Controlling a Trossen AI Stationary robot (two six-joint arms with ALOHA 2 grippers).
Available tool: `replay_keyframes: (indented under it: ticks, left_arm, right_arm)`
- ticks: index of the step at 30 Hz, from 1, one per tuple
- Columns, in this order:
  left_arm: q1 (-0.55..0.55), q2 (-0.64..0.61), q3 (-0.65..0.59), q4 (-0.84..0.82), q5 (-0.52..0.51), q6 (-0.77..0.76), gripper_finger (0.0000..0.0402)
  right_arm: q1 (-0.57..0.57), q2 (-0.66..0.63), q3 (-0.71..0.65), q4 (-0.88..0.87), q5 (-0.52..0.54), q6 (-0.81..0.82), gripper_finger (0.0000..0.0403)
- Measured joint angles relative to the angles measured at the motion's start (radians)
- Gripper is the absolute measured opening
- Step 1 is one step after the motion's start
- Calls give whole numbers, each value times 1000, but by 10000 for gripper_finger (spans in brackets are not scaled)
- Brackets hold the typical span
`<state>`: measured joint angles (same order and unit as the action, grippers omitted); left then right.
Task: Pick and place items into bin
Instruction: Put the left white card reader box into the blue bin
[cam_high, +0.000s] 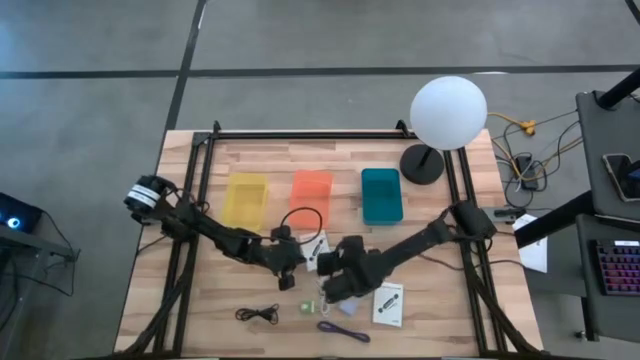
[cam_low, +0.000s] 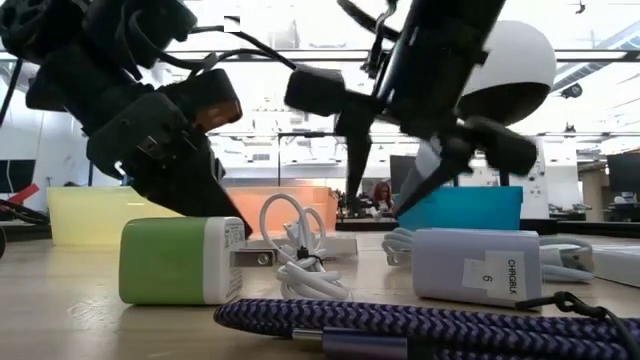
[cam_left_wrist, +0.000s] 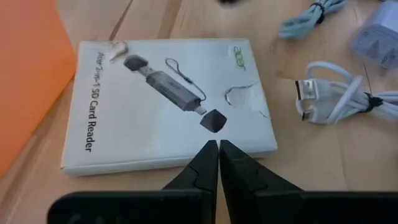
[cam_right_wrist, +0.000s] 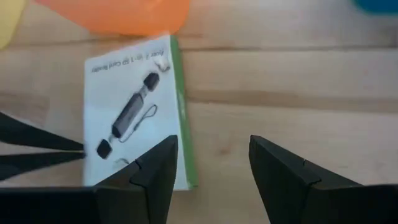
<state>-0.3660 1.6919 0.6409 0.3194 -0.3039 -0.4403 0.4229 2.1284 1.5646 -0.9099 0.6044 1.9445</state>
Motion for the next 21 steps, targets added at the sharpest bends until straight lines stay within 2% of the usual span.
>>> replay_keyframes:
  ticks: [6,11,14,21]
  left_arm:
    - [1,-5,26,-22,13,2,2]
    - [2,1,25,-49,20,-25,2]
    - [2,3,17,-93,27,-54,2]
    - [1,-1,14,-97,25,-54,2]
  right_arm:
    - [-66,-54,-84,22,-73,-182,187]
    - [-114,-38,-128,193,-200,-290,187]
    - [-126,-29,-139,276,-210,-347,187]
    - [-127,-27,-143,288,-212,-404,187]
